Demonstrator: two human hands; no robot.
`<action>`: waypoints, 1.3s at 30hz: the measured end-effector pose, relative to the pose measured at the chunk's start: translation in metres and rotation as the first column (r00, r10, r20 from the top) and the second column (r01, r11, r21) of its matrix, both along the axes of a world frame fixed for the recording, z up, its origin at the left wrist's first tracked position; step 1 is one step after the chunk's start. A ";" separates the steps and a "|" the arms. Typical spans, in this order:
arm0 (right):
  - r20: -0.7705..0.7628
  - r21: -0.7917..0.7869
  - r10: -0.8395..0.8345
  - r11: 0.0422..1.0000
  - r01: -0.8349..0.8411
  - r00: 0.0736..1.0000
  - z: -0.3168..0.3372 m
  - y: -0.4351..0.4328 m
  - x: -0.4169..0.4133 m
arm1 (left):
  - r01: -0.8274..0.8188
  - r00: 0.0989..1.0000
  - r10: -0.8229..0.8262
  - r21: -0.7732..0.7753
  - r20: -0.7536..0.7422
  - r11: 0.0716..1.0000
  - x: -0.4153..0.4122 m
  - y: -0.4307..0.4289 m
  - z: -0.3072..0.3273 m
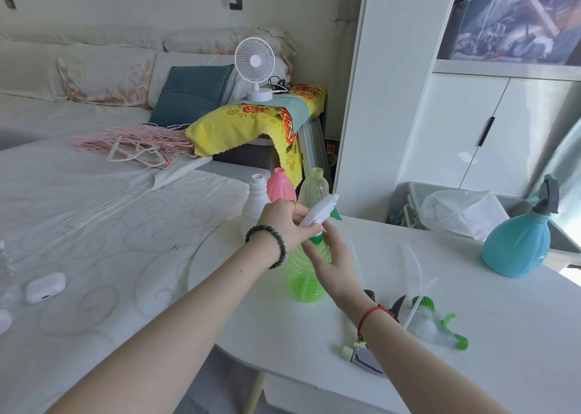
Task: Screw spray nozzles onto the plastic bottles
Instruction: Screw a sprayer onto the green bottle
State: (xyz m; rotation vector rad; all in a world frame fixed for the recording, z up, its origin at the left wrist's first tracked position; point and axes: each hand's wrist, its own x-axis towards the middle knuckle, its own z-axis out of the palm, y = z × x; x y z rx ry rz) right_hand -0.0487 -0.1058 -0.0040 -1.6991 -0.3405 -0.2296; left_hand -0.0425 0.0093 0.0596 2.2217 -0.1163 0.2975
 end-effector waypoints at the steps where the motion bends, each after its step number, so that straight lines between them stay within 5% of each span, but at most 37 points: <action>1: 0.006 -0.021 0.017 1.000 -0.017 1.000 0.000 -0.003 0.000 | -0.001 1.000 0.001 -0.001 -0.002 1.000 0.000 0.000 0.000; 7: -0.082 -0.006 -0.133 0.991 0.133 0.988 0.006 0.002 0.009 | -0.032 0.999 0.032 0.018 -0.021 0.999 0.000 0.000 0.001; 12: -0.046 -0.102 0.062 0.993 -0.066 0.997 0.004 -0.009 0.007 | -0.025 0.999 0.025 0.002 -0.022 1.000 -0.002 -0.001 0.002; 18: -0.104 -0.097 -0.134 0.988 0.124 0.986 0.008 -0.003 0.013 | -0.033 0.999 0.034 0.009 -0.030 0.999 -0.001 -0.003 0.000; 23: -0.081 -0.146 0.091 0.984 -0.102 0.993 0.008 -0.014 0.010 | -0.036 0.999 0.036 0.002 -0.016 0.999 -0.001 -0.004 -0.001; 29: -0.092 -0.154 -0.112 0.983 0.097 0.989 0.012 -0.009 0.016 | -0.074 0.997 0.074 0.024 -0.018 0.997 -0.002 -0.006 -0.001; 34: -0.102 -0.181 0.156 0.968 -0.172 0.983 0.012 -0.022 0.012 | -0.059 0.998 0.059 0.014 -0.019 0.998 -0.002 -0.006 -0.002; 39: -0.119 -0.172 -0.069 0.984 0.048 0.991 0.014 -0.015 0.014 | -0.068 0.997 0.068 0.011 -0.019 0.998 -0.002 -0.007 -0.002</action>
